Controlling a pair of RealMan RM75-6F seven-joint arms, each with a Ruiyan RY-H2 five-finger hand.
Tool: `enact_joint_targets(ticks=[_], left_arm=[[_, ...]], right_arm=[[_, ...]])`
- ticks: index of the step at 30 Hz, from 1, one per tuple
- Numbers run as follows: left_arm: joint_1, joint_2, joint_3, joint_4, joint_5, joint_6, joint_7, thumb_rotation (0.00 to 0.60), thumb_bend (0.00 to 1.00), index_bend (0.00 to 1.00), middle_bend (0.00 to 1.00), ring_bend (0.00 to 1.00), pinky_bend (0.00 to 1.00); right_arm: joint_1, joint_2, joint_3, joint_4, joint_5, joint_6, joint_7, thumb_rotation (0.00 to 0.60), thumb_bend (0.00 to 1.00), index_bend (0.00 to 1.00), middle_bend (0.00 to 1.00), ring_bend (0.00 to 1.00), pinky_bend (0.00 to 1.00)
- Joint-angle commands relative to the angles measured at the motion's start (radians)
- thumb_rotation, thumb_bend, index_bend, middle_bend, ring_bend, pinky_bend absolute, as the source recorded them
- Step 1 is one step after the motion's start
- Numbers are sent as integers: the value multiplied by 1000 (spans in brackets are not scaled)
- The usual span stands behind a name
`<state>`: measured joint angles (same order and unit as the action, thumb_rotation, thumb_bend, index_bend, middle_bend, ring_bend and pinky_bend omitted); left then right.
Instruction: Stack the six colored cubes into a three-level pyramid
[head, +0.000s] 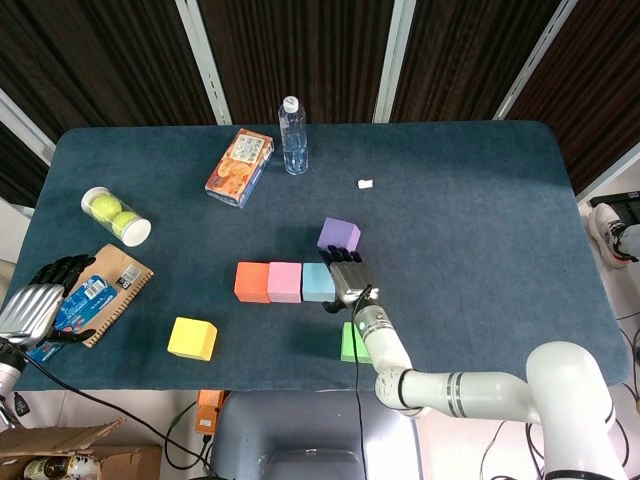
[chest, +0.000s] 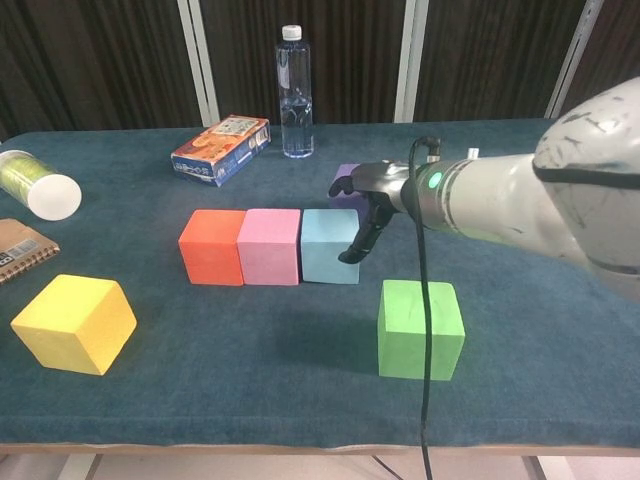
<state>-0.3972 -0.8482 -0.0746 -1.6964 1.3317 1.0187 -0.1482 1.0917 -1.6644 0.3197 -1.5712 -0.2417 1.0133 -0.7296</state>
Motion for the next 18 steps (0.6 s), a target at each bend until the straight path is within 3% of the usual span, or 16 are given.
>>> enact_joint_targets(ticks=[1,7,9,13,15,18], left_arm=[[1,2,0,-2,1,2,0,600,44,95,60,0,104],[1,0,2,-5,0,1,8,600,44,95,60,0,104],[0,-3,2,-4,-3,-2,13,600,44,95,60,0,104],[-5,-8,0,-5,-9,-8,25,600,48,95,59,0,104],[-7,-10,0,-7,-14,-11,33,600,52,95,59,0,104],[-9,-12,-1,-12,-22,-12,47,600,56,95,60,0,104]], right_arm=[[-47,79,-26,-90,-73,32,31,600,212,17,0,0,0],[-141,223,-84,-221,-218,60,99,600,213,24,0,0,0],[-172,269,-112,-252,-263,49,122,600,228,69,0,0,0],[-212,316,-162,-264,-326,7,163,600,419,211,0,0,0],[-221,319,-183,-248,-337,-31,184,600,501,245,0,0,0],[-215,298,-192,-205,-328,-85,209,600,548,252,0,0,0]])
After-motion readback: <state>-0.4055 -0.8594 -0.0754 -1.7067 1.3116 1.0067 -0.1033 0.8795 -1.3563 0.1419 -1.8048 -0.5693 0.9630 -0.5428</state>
